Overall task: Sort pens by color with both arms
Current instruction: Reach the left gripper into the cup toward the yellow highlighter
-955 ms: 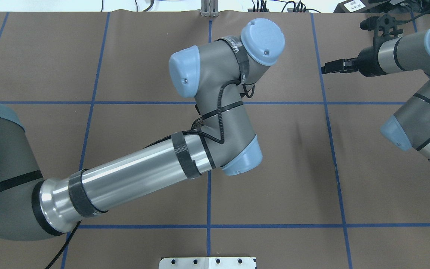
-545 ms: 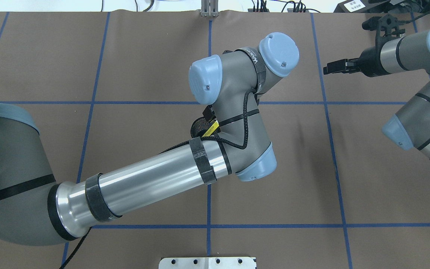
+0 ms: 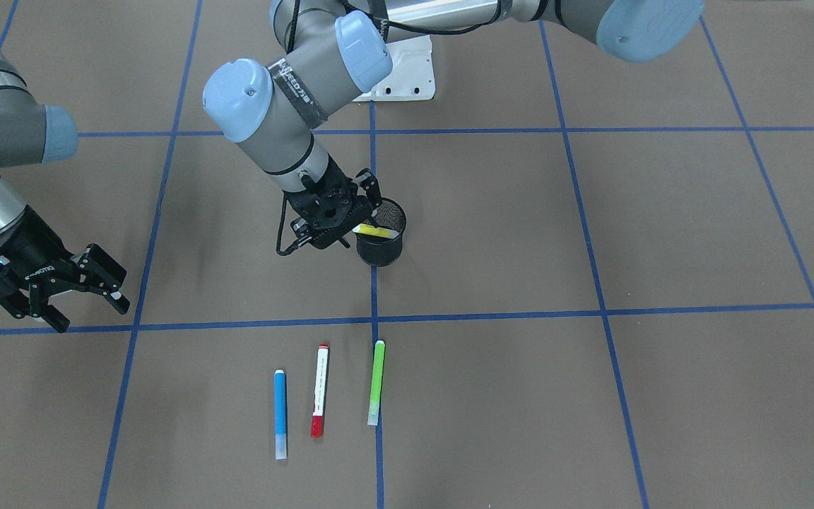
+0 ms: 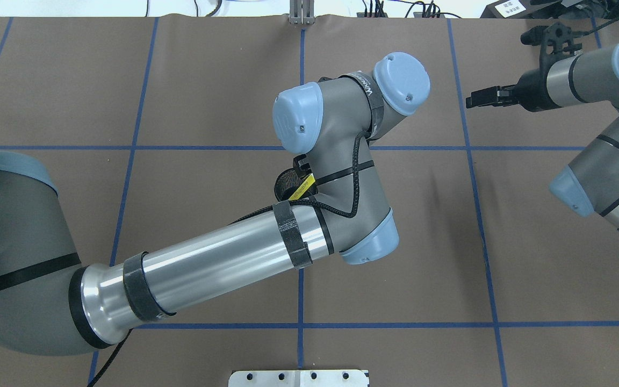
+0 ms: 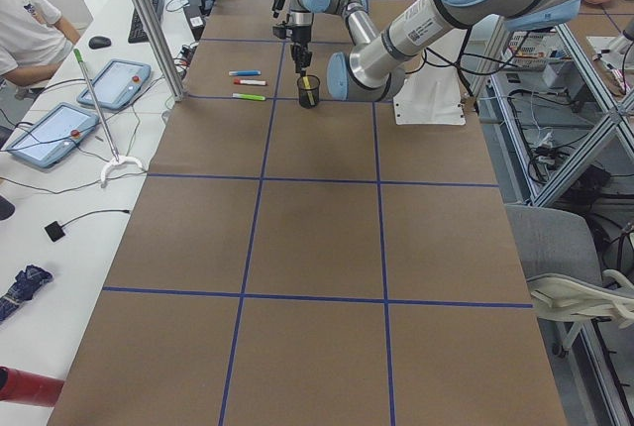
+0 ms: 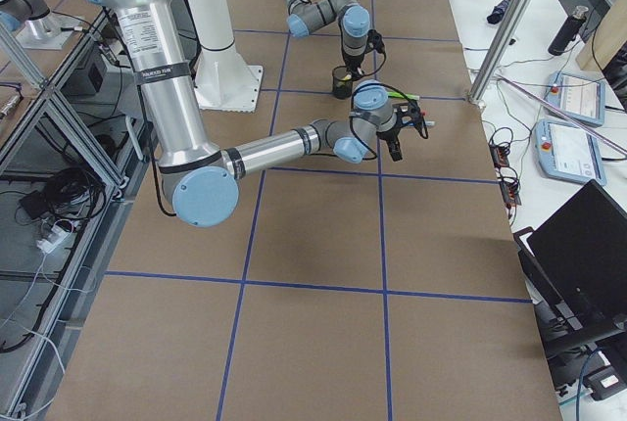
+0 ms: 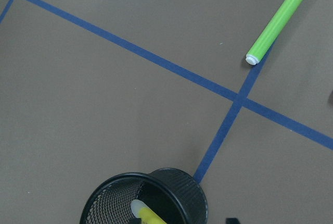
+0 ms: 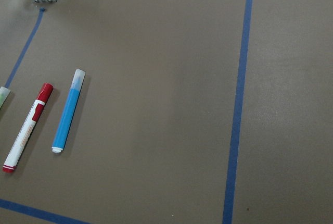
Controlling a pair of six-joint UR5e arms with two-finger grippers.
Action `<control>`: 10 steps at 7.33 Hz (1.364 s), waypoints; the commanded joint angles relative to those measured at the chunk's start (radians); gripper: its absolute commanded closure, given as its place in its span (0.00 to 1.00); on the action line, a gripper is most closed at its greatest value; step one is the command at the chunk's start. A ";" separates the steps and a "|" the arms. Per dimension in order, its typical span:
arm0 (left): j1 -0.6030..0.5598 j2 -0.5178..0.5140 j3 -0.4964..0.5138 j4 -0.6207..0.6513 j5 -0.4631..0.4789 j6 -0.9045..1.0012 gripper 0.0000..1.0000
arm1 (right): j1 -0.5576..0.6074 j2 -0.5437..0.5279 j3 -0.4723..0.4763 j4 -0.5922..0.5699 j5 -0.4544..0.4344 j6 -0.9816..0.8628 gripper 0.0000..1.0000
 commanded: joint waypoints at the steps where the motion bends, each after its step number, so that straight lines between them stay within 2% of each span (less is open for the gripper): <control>1: 0.001 0.002 0.000 0.001 -0.002 -0.001 0.73 | 0.000 0.002 -0.001 0.004 0.000 0.000 0.00; 4: 0.003 0.005 -0.002 0.001 -0.002 -0.001 0.72 | 0.000 0.007 -0.001 0.003 0.002 0.000 0.00; 5: 0.003 0.005 -0.002 -0.001 0.000 -0.001 0.61 | 0.000 0.005 -0.001 0.003 0.000 0.001 0.00; 6: 0.003 0.003 -0.003 -0.001 0.002 -0.001 0.43 | 0.000 0.007 -0.001 0.003 0.000 0.001 0.00; 9: 0.021 0.005 -0.003 0.001 0.000 -0.001 0.44 | 0.000 0.008 -0.001 0.003 -0.003 0.003 0.00; 10: 0.024 0.003 -0.003 0.001 0.000 -0.002 0.48 | 0.000 0.008 -0.001 0.001 -0.003 0.003 0.00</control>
